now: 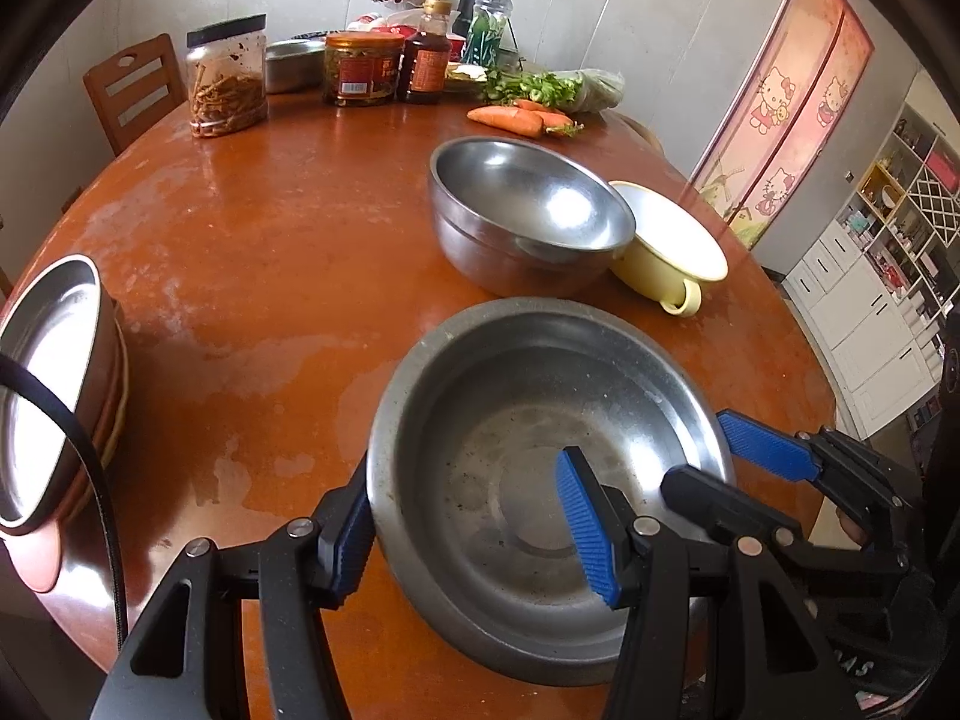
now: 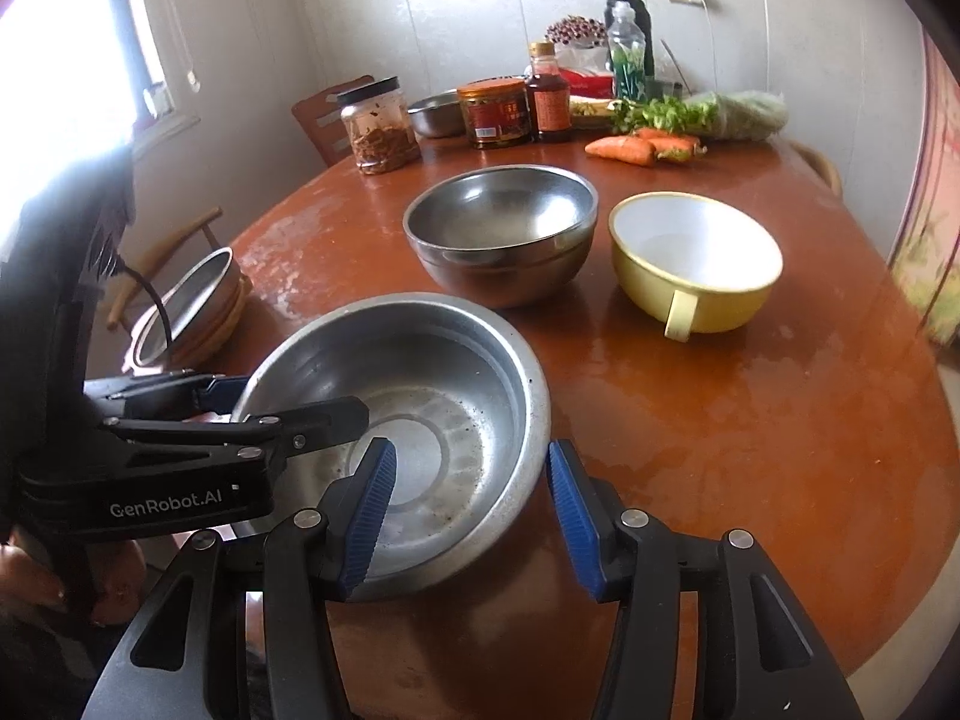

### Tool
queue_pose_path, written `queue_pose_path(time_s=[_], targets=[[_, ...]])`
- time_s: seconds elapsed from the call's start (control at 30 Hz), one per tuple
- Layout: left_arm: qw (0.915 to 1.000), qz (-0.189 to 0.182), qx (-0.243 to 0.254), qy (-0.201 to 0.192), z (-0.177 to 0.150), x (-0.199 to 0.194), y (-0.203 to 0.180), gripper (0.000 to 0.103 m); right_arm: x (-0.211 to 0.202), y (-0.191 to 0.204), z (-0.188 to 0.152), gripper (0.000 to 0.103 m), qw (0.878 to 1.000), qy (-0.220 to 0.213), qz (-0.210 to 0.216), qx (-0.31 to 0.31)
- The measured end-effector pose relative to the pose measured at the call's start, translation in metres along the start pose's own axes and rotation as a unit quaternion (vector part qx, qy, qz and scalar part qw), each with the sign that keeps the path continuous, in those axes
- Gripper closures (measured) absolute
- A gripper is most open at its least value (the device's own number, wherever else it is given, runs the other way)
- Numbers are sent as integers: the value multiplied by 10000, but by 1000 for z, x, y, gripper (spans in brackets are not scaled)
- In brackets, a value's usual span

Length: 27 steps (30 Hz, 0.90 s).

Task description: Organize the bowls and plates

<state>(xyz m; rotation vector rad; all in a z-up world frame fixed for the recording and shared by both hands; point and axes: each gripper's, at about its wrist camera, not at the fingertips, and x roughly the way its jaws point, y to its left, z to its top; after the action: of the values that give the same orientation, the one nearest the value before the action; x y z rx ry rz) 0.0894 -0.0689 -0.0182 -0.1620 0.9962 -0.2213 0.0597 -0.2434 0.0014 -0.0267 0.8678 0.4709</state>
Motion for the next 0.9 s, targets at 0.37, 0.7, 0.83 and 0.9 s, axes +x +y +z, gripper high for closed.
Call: queue_pose_path(time_s=[0.37,0.7,0.83,0.9], targets=[[9993,1,-11,-375,20,-27,11,44,-10,-5,21,47,9994,-259,-36,216],[9983,263,-24,-522,65,-23,12,44,-3,-19,57,47,9968,-371,57,702],[9982,288,-59,-522,85,-9,14,44,9,-27,70,47,9956,-361,15,867],[9984,274,-87,-494,96,-1,16,44,14,-29,75,47,9956,-382,-48,852]])
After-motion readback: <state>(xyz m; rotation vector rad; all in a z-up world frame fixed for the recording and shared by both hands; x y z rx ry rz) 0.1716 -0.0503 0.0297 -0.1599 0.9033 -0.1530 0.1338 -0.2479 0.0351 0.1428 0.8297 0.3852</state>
